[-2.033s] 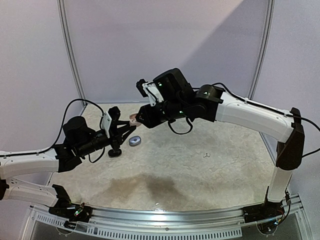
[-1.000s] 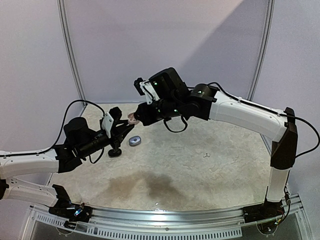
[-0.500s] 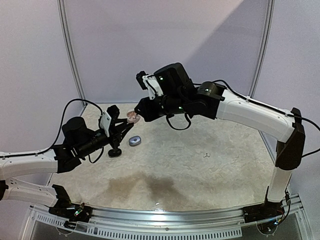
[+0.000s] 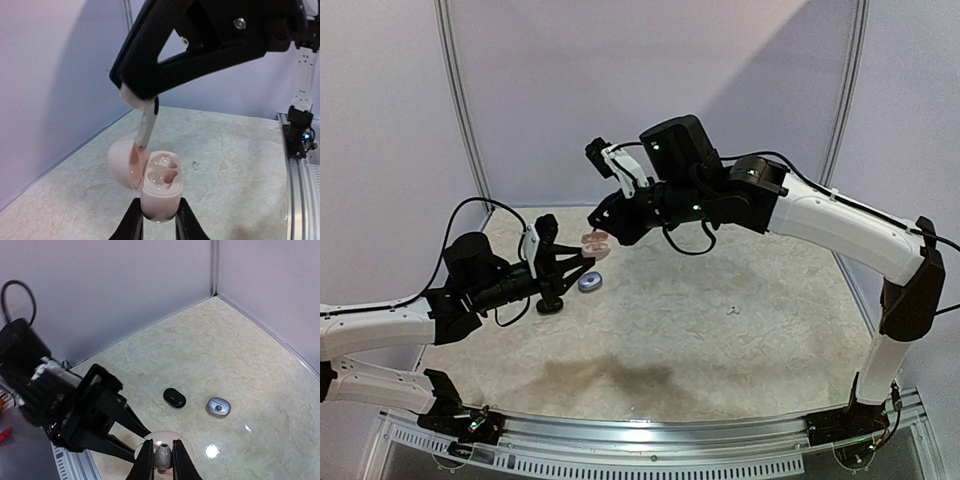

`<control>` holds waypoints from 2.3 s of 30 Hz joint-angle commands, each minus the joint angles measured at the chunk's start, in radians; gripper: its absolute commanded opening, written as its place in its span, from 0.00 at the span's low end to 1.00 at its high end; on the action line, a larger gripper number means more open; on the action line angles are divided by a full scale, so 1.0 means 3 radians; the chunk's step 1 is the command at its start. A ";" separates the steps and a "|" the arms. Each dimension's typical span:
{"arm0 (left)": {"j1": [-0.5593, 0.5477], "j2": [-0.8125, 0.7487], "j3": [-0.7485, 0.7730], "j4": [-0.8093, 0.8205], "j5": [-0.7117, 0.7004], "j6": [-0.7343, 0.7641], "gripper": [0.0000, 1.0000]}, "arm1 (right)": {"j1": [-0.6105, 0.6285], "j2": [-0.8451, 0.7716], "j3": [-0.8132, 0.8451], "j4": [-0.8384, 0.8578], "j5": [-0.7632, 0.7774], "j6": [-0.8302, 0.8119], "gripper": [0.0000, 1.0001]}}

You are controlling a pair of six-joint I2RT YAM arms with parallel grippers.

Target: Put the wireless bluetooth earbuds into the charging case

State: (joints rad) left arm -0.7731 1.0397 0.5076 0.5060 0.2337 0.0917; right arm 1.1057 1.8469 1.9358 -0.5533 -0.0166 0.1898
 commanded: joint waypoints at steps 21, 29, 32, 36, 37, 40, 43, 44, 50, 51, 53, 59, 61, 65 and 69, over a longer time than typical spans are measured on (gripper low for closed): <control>0.0214 0.0175 0.0358 -0.0213 0.1983 0.0151 0.00 | 0.0290 -0.0106 0.0498 -0.1242 -0.0468 -0.1374 0.00; 0.0215 0.0177 0.0410 -0.0283 0.2001 0.0218 0.00 | 0.0314 -0.0057 0.0482 -0.1224 -0.0461 -0.1421 0.00; 0.0215 0.0175 0.0405 -0.0296 0.1977 0.0218 0.00 | 0.0317 -0.0060 0.0486 -0.1251 -0.0546 -0.1428 0.00; 0.0215 0.0175 0.0400 -0.0305 0.1963 0.0230 0.00 | 0.0316 -0.0072 0.0499 -0.1280 -0.0617 -0.1415 0.00; 0.0215 0.0179 0.0403 -0.0303 0.1966 0.0231 0.00 | 0.0316 -0.0072 0.0499 -0.1291 -0.0616 -0.1415 0.00; 0.0215 0.0180 0.0405 -0.0306 0.1958 0.0239 0.00 | 0.0317 -0.0050 0.0499 -0.1323 -0.0623 -0.1415 0.00; 0.0215 0.0185 0.0406 -0.0307 0.1942 0.0253 0.00 | 0.0316 -0.0036 0.0501 -0.1290 -0.0621 -0.1405 0.00; 0.0213 0.0185 0.0405 -0.0300 0.1941 0.0251 0.00 | 0.0313 -0.0029 0.0501 -0.1275 -0.0611 -0.1409 0.00; 0.0209 0.0176 0.0405 -0.0281 0.1950 0.0218 0.00 | 0.0316 0.0040 0.0496 -0.1276 -0.0565 -0.1495 0.00; 0.0209 0.0175 0.0403 -0.0281 0.1948 0.0211 0.00 | 0.0315 0.0047 0.0496 -0.1279 -0.0560 -0.1505 0.00; 0.0209 0.0178 0.0400 -0.0269 0.1937 0.0199 0.00 | 0.0313 0.0066 0.0496 -0.1298 -0.0558 -0.1526 0.00; 0.0197 0.0185 0.0389 -0.0202 0.1935 0.0177 0.00 | 0.0322 0.0125 0.0507 -0.1302 -0.0466 -0.1623 0.05; 0.0194 0.0182 0.0389 -0.0190 0.1937 0.0173 0.00 | 0.0321 0.0140 0.0506 -0.1258 -0.0443 -0.1647 0.12; 0.0194 0.0157 0.0379 -0.0197 0.1907 0.0109 0.00 | 0.0320 0.0154 0.0535 -0.1212 -0.0388 -0.1665 0.27; 0.0194 0.0120 0.0356 -0.0209 0.1843 0.0047 0.00 | 0.0333 0.0117 0.0610 -0.1130 -0.0319 -0.1660 0.34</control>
State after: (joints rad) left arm -0.7177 1.0916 0.6067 0.4255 0.7898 0.1276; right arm 1.1980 1.8671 2.0804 -0.9279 -0.1547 -0.3000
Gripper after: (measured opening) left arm 0.199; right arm 0.322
